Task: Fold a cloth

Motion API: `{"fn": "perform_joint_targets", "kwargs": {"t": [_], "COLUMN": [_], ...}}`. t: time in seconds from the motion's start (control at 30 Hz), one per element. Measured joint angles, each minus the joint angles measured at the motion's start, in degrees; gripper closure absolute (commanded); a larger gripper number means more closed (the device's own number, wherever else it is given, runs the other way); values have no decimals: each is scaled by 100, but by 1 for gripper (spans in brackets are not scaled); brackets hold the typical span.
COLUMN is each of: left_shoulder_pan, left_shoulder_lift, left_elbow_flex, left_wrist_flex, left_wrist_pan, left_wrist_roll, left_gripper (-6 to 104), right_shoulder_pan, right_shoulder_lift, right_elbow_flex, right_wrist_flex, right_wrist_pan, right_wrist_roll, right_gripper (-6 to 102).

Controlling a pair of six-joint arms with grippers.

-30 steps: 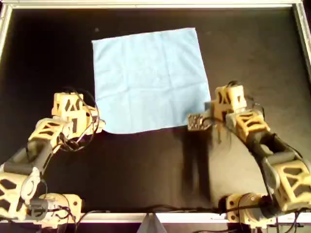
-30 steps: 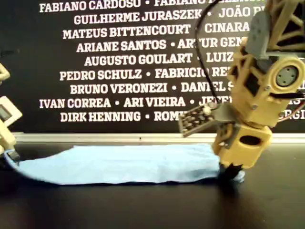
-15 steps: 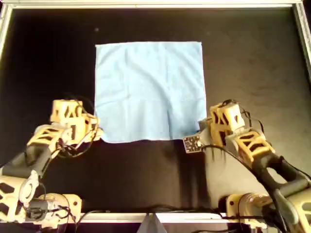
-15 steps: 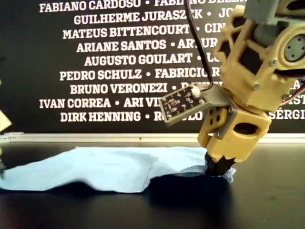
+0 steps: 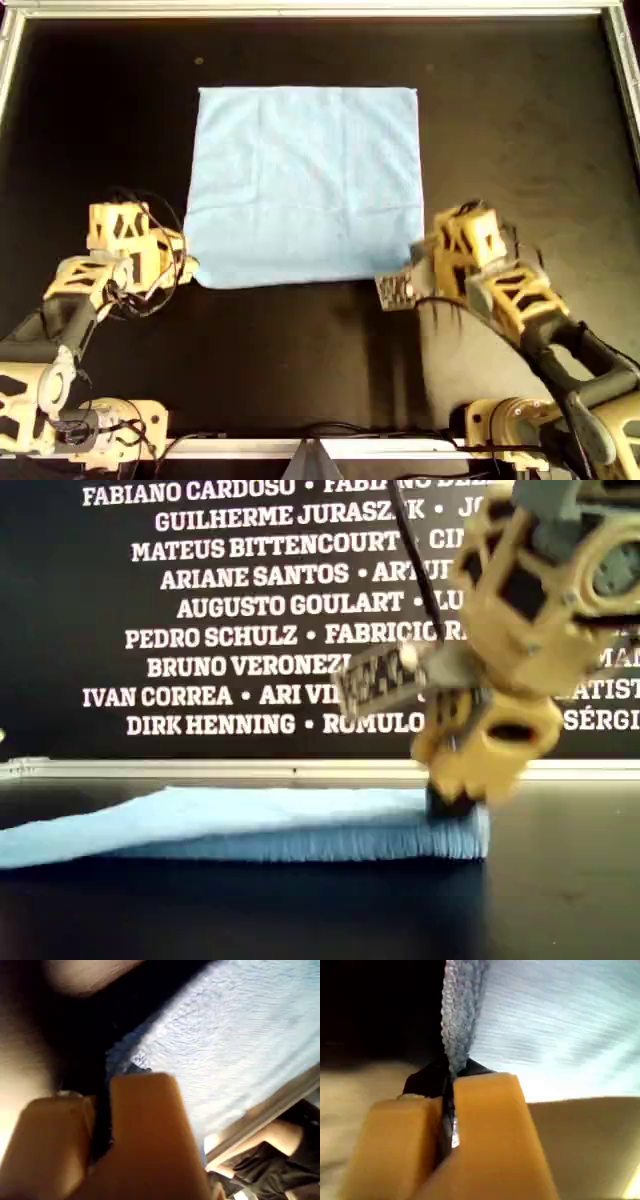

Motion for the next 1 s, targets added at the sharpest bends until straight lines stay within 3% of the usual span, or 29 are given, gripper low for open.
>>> {"fn": "perform_joint_targets", "kwargs": {"t": [0.2, 0.63, 1.0], "left_shoulder_pan": [0, 0, 0], "left_shoulder_lift": [0, -18, -2373], "left_elbow_flex": [-791, -1907, -3674], "left_wrist_flex": [0, -18, -26], "left_wrist_pan": [-18, -26, -18], "left_wrist_roll": [0, 0, 0], "left_gripper": [99, 99, 99], "right_shoulder_pan": [9, -35, -501], "right_shoulder_lift": [-167, -2496, -3366], "right_elbow_flex": [-949, -3384, -4685], "right_wrist_flex": [0, 0, 0], "right_wrist_pan": [0, 18, 26], "right_wrist_roll": [-35, -79, -26], "right_gripper": [97, 97, 97]}}
